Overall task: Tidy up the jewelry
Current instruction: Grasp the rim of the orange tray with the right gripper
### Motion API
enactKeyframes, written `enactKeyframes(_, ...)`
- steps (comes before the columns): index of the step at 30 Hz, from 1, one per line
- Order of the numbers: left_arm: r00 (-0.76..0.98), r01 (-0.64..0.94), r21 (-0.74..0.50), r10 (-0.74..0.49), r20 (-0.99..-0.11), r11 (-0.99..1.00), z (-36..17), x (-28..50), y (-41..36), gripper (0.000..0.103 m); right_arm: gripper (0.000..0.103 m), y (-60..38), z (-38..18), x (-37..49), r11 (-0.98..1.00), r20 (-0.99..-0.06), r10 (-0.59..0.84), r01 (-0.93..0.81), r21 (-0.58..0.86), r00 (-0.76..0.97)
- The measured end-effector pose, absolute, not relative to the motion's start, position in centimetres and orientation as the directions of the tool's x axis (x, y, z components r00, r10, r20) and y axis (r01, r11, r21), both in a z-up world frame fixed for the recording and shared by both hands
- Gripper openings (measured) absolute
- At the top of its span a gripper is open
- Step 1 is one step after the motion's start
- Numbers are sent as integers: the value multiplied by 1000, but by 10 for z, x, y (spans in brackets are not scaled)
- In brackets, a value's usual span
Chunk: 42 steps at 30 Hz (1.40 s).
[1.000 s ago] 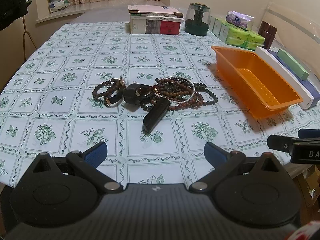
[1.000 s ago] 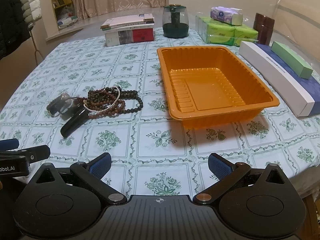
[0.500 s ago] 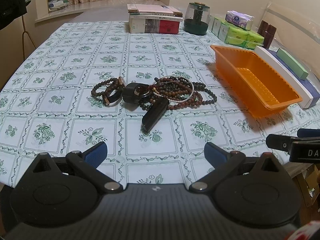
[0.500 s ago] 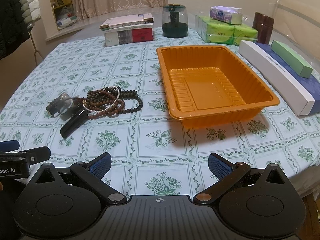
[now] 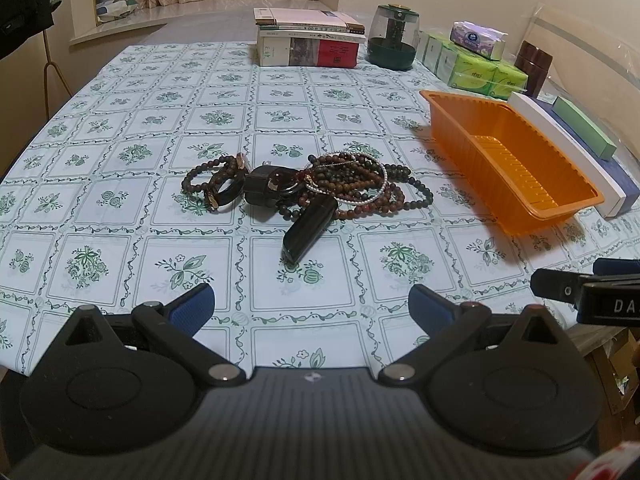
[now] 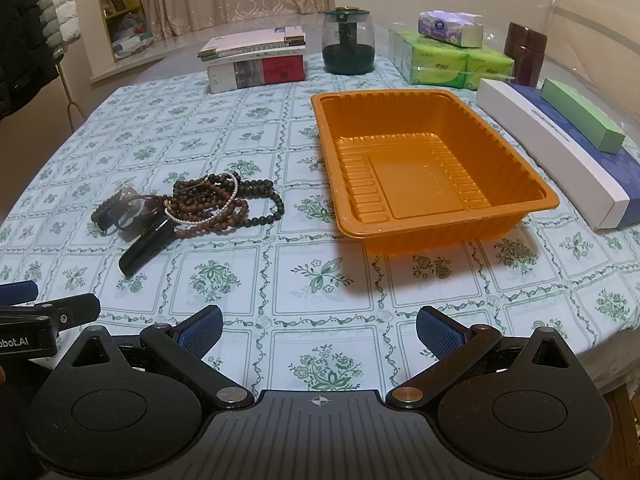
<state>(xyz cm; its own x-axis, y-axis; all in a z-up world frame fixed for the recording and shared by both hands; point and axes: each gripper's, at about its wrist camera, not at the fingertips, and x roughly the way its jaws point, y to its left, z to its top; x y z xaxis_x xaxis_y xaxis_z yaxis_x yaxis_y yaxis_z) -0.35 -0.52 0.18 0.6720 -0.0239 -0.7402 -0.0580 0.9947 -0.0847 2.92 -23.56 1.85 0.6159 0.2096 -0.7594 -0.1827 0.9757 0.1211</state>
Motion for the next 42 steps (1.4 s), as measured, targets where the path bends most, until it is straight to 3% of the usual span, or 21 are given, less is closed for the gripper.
enactKeyframes(7, 672, -78, -172, -76, -737, 982, 3, -1, 5, 102, 102, -250, 18, 33, 973, -748, 230, -138, 185, 623)
enactKeyframes(16, 706, -106, -298, -139, -694, 949, 7, 11, 23, 102, 102, -339, 29, 50, 934, -635, 167, 85, 346, 754)
enactKeyframes(20, 719, -107, -306, -139, -681, 946, 6, 20, 26, 102, 87, -391, 33, 70, 909, -603, 107, 167, 381, 791)
enactKeyframes(25, 741, -117, -276, -102, -664, 954, 4, 29, 25, 102, 82, -434, 24, 99, 884, -592, 58, 234, 404, 804)
enactKeyframes(42, 680, -27, -311, -210, -703, 950, -8, 63, 1, 101, 31, -457, -30, 162, 839, -602, 177, 201, 506, 779)
